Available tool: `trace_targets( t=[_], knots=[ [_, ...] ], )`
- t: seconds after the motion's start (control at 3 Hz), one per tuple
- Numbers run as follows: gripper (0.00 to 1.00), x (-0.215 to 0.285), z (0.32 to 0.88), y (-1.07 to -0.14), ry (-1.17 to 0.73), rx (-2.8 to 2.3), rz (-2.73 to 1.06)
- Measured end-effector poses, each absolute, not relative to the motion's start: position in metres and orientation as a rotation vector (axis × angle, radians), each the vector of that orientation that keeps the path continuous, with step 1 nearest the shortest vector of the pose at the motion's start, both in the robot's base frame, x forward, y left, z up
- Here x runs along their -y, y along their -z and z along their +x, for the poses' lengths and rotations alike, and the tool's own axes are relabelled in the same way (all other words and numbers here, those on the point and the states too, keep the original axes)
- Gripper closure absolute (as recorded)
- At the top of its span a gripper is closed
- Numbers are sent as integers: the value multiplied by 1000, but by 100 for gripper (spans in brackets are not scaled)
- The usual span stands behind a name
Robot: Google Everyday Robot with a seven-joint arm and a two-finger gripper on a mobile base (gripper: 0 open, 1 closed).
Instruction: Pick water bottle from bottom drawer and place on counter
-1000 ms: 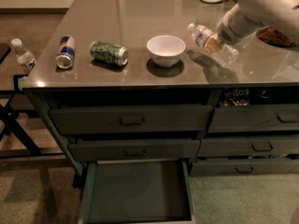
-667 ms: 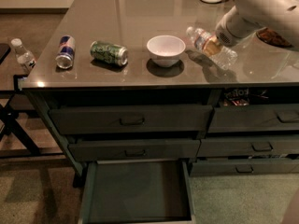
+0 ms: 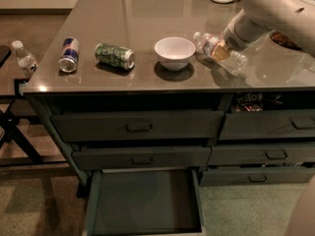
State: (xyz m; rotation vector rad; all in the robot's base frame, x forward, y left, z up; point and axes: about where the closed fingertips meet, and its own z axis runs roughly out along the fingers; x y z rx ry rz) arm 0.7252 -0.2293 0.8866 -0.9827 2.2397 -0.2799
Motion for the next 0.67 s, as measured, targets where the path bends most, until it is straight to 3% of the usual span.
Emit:
trace_targets(
  t=[0.67],
  knots=[
    [100,231,728,-868,296,-2254,-1041]
  ],
)
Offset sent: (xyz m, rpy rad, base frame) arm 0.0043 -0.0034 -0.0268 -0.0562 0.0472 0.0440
